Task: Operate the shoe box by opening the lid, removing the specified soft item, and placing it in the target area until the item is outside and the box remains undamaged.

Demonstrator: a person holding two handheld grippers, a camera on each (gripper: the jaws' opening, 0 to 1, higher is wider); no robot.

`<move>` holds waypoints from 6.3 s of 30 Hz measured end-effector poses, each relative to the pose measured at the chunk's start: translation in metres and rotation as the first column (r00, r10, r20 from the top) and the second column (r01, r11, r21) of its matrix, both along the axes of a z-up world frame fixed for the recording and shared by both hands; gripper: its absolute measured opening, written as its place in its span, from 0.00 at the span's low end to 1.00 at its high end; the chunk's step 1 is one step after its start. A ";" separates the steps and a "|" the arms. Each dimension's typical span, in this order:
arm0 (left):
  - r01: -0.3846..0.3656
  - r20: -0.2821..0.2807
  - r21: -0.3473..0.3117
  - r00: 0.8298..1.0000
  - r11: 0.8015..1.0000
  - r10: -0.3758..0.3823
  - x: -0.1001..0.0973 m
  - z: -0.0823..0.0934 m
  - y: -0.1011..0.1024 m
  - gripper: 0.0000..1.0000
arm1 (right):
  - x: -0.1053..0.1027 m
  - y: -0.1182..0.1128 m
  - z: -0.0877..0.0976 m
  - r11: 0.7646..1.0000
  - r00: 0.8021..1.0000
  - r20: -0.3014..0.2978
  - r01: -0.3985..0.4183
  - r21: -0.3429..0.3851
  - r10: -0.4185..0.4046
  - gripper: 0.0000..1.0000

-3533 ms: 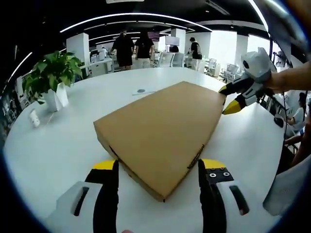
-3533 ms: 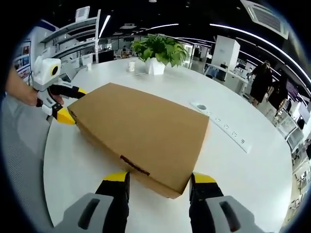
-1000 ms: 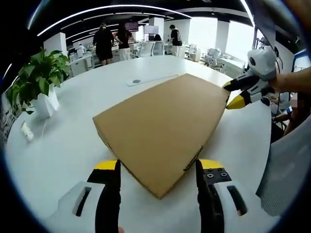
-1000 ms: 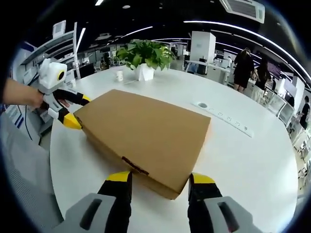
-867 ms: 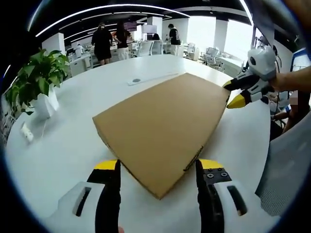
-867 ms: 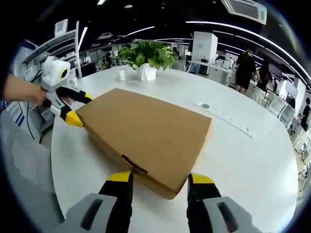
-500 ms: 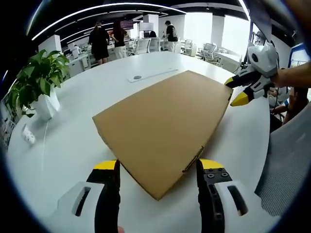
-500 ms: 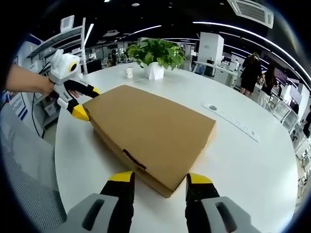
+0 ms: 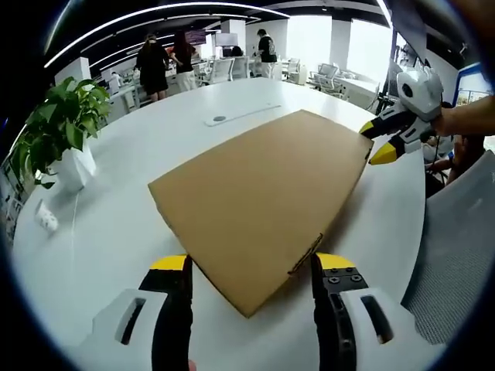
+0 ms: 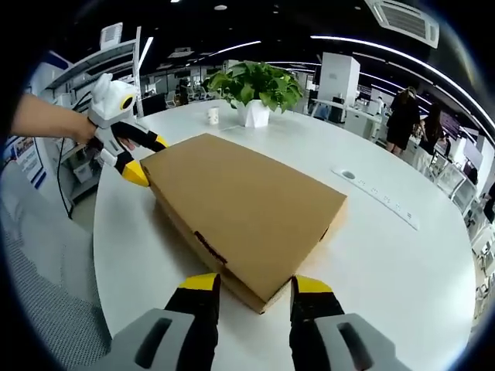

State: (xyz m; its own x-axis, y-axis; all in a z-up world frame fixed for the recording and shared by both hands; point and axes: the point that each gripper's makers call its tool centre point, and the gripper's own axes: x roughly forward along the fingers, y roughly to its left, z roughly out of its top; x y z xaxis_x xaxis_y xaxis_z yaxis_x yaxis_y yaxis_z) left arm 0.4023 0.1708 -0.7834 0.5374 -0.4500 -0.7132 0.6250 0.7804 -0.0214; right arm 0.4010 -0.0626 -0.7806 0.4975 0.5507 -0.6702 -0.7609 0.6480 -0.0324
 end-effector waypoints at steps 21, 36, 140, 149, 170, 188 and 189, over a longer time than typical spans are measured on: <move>0.053 -0.022 0.024 0.998 0.998 -0.052 -0.023 0.008 0.018 0.63 | -0.028 0.028 0.001 0.999 1.000 0.011 -0.022 0.033 0.022 0.31; 0.062 -0.032 0.031 0.998 0.998 -0.061 -0.032 0.008 0.032 0.62 | -0.040 0.041 0.002 0.998 0.999 0.008 -0.036 0.052 0.036 0.30; -0.058 0.141 -0.032 0.988 0.998 0.062 -0.035 0.073 0.043 0.55 | -0.034 0.044 0.073 0.983 0.994 0.108 -0.006 0.182 -0.014 0.32; -0.071 0.167 -0.054 0.983 0.996 0.079 -0.028 0.085 0.043 0.55 | -0.029 0.044 0.085 0.979 0.991 0.128 0.002 0.202 -0.029 0.31; -0.102 0.205 -0.073 0.972 0.992 0.115 -0.012 0.101 0.047 0.48 | -0.014 0.042 0.102 0.973 0.986 0.155 0.023 0.228 -0.060 0.28; -0.126 0.238 -0.065 0.962 0.990 0.138 0.001 0.111 0.051 0.41 | 0.000 0.041 0.113 0.969 0.980 0.175 0.048 0.242 -0.092 0.25; -0.128 0.239 -0.065 0.961 0.990 0.140 0.002 0.112 0.051 0.40 | 0.001 0.041 0.114 0.969 0.980 0.176 0.049 0.243 -0.094 0.25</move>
